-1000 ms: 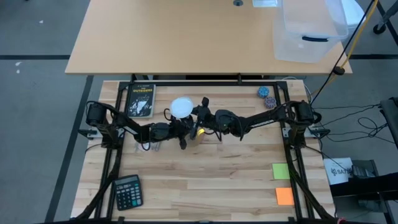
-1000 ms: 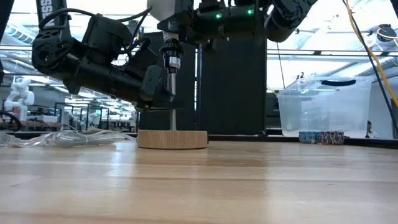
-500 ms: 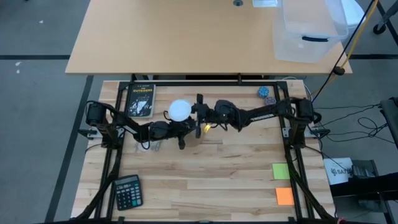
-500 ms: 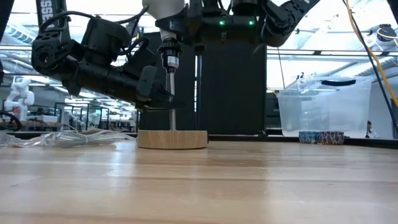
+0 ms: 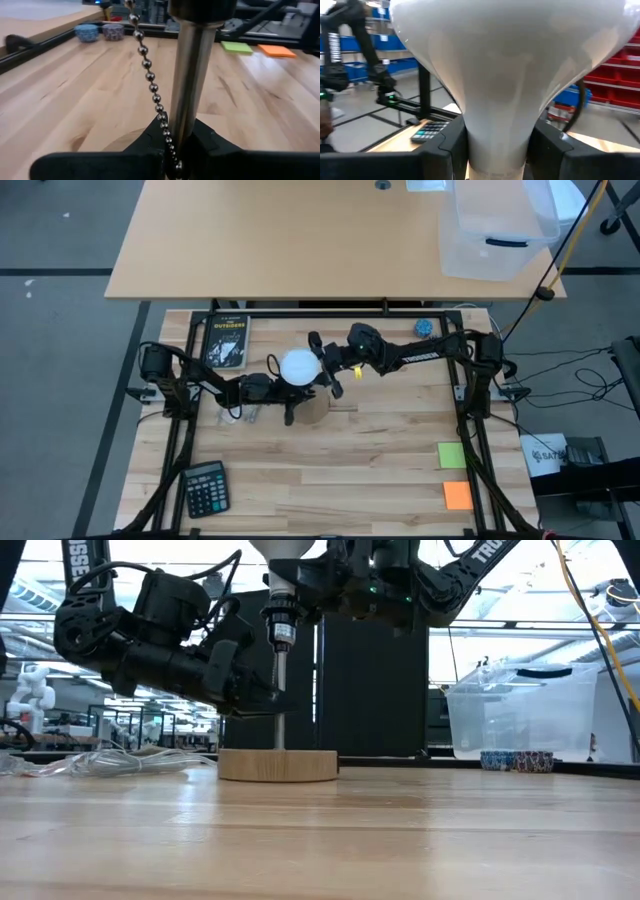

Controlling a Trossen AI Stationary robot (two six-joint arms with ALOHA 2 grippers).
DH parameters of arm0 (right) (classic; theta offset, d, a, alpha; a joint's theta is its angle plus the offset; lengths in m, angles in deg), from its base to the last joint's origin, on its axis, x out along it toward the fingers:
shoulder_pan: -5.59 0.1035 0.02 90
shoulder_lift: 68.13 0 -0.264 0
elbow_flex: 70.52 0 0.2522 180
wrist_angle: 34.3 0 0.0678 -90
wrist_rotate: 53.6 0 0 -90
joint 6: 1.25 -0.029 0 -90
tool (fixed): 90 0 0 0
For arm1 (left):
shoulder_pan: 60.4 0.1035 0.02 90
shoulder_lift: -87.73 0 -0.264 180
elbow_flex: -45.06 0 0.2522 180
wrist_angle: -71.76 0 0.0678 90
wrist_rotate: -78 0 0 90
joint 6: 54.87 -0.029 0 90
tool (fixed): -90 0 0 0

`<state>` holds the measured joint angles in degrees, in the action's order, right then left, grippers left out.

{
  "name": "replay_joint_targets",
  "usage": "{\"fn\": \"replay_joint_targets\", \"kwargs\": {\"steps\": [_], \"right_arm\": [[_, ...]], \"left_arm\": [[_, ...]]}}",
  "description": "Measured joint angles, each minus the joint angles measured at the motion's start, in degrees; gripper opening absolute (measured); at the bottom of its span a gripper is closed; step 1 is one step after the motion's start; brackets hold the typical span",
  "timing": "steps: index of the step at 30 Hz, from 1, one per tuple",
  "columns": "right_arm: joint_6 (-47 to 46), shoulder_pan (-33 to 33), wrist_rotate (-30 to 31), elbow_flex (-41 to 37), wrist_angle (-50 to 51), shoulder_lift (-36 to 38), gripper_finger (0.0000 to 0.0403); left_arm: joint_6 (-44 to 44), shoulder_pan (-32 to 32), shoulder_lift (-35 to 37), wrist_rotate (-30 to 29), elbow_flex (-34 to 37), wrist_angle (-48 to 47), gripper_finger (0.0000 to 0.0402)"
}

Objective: Screw lightbulb
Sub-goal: Remove the lightbulb from the lamp socket

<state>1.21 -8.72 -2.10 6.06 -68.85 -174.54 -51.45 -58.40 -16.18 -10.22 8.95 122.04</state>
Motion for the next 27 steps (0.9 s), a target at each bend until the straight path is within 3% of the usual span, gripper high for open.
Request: {"fn": "replay_joint_targets", "kwargs": {"steps": [14, 27], "right_arm": [[-1.36, 0.54, -14.23, 0.37, -0.99, -0.09, 0.0148], [-4.77, 1.58, -16.09, 1.94, -2.20, -0.33, 0.0148]], "left_arm": [[-5.08, -0.17, -0.23, 14.87, -0.27, 3.75, 0.0033], [-5.38, -0.26, 0.01, 14.79, -0.42, 1.86, 0.0033]]}}
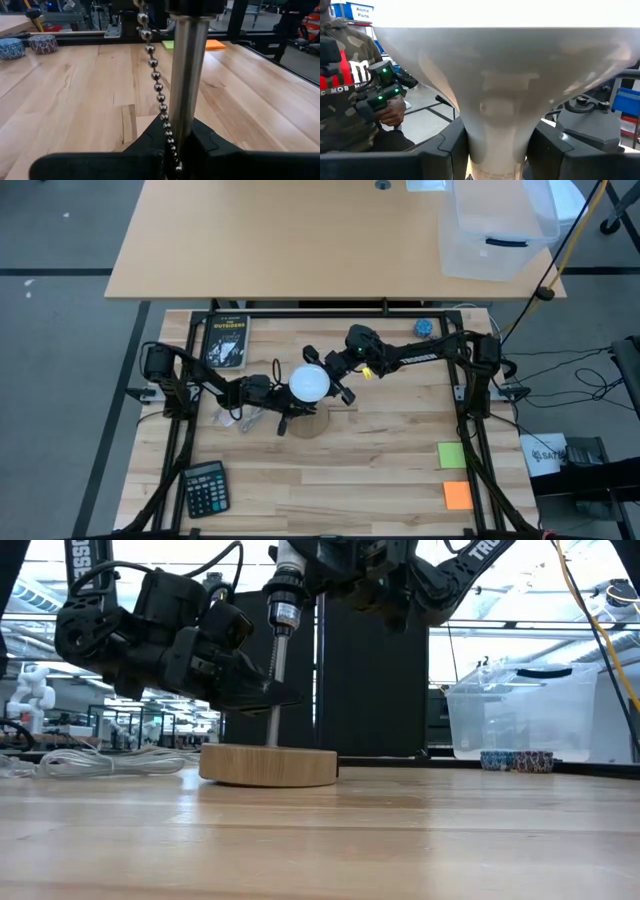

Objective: Screw lightbulb
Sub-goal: Remove the lightbulb from the lamp socket

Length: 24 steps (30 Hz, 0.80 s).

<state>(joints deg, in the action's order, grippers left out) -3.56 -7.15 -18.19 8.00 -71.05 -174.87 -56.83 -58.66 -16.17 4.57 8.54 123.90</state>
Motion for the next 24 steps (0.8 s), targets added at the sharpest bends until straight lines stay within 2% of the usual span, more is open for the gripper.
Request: {"fn": "replay_joint_targets", "kwargs": {"steps": [6, 17, 24], "right_arm": [[0.61, 0.75, 0.38, 1.82, 3.26, -0.02, 0.0154], [1.04, 1.25, 2.21, 2.08, 3.74, 0.22, 0.0250], [1.73, -0.57, 1.58, 2.15, 5.91, 0.39, 0.0264]], "left_arm": [[0.07, -0.04, 0.00, 0.12, 0.07, -0.27, 0.0033], [0.50, 0.02, -0.02, -0.28, 0.17, -0.57, 0.0033], [1.17, 0.07, 0.00, -0.55, 0.17, -1.19, 0.0033]]}}
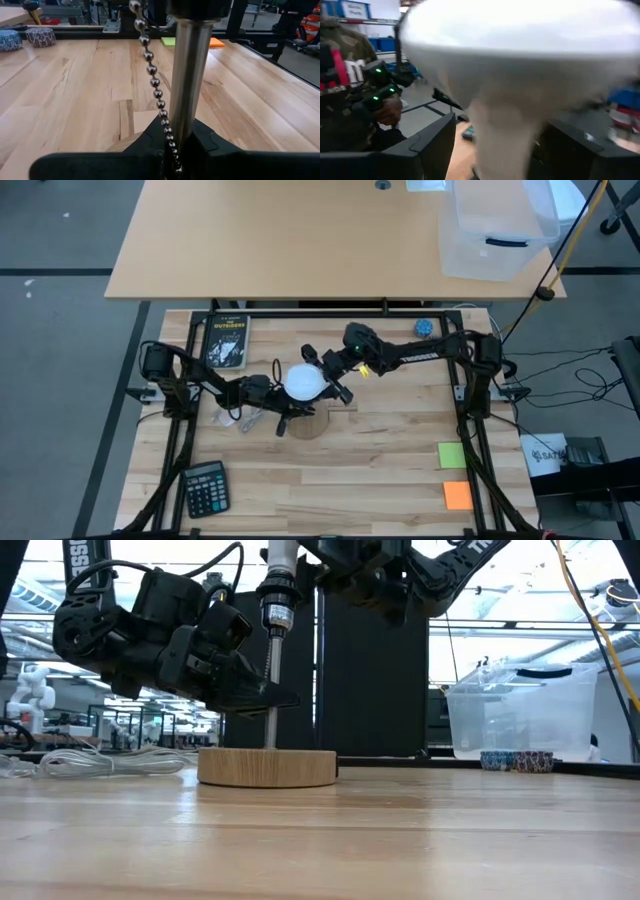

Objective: Screw lightbulb
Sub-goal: Remove the lightbulb from the lamp socket

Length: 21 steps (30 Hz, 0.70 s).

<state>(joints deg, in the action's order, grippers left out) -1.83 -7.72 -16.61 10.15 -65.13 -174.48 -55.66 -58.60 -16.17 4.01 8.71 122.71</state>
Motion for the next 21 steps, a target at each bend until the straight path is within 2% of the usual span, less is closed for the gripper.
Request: {"fn": "replay_joint_targets", "kwargs": {"steps": [14, 21], "right_arm": [[-0.63, -4.62, -2.45, 0.00, 3.54, 1.04, 0.0261], [9.56, -4.61, -0.16, 0.00, 23.14, 7.92, 0.0261]], "left_arm": [[0.43, 0.00, -0.02, -0.33, -0.07, -0.13, 0.0033], [0.46, 0.00, -0.02, -0.42, -0.07, -0.20, 0.0033]]}}
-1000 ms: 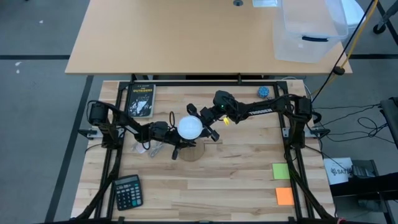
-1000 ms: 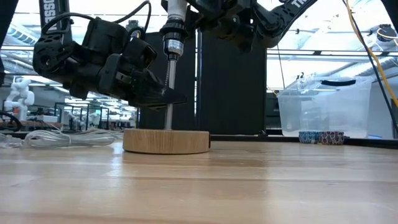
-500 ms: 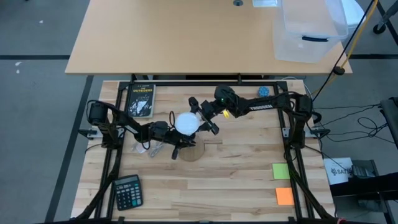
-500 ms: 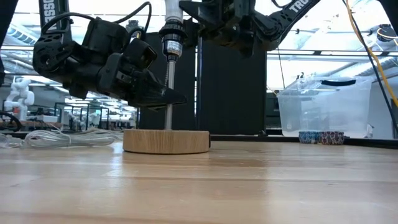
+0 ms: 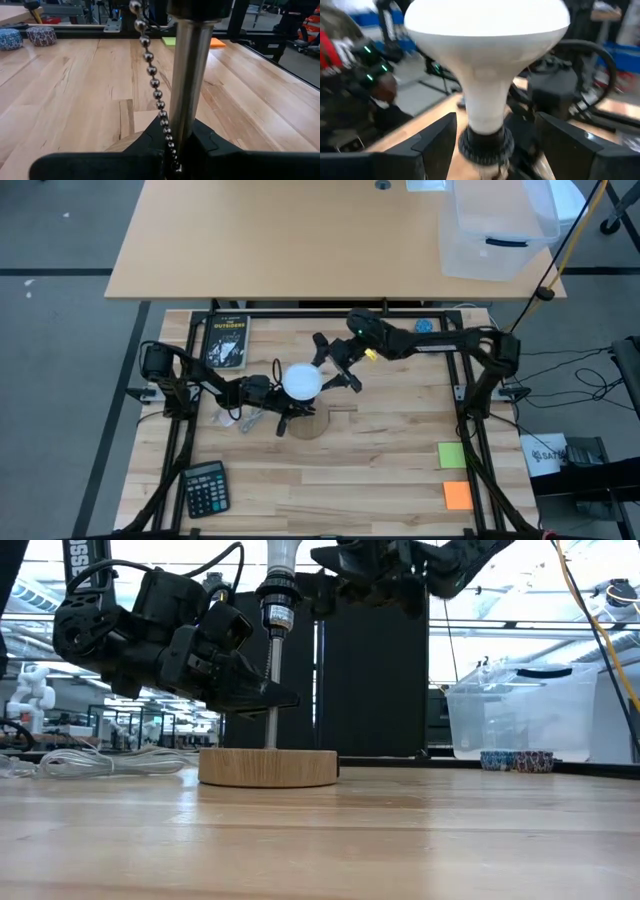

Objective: Screw lightbulb
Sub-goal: Remove the lightbulb from the lamp socket

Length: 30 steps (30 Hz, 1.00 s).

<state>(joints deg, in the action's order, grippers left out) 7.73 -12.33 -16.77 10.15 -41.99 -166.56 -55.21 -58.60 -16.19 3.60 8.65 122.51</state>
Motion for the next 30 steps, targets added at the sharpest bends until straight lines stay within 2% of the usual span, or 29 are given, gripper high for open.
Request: {"fn": "replay_joint_targets", "kwargs": {"steps": [4, 9, 16, 20, 23, 26, 30], "right_arm": [[7.64, -0.04, 8.13, 0.00, 13.32, 5.75, 0.0261], [8.72, 1.47, 21.21, 0.00, 25.79, 12.76, 0.0261], [6.80, 10.68, 41.73, 0.00, 35.38, 16.51, 0.0261], [1.93, 16.66, 56.61, 0.00, 38.48, 15.97, 0.0261], [-0.45, 20.76, 62.79, -1.96, 35.32, 15.58, 0.0261], [-2.24, 24.30, 67.49, -5.52, 26.87, 15.55, 0.0261], [-5.55, 27.40, 77.03, -12.36, 15.52, 15.55, 0.0260]], "left_arm": [[0.04, -0.06, 0.00, -0.65, -0.02, 0.00, 0.0033], [0.19, -0.04, 0.00, -1.22, -0.02, 0.04, 0.0033], [1.04, -0.11, 0.00, -5.38, -0.02, 0.38, 0.0033], [1.57, -0.11, -0.04, -8.85, -0.09, 0.47, 0.0033], [1.77, -0.22, -0.04, -11.44, -0.11, 0.51, 0.0033], [2.18, -0.22, -0.04, -13.60, -0.11, 0.52, 0.0033], [2.90, -0.20, -0.04, -15.44, -0.11, 0.50, 0.0033]]}}
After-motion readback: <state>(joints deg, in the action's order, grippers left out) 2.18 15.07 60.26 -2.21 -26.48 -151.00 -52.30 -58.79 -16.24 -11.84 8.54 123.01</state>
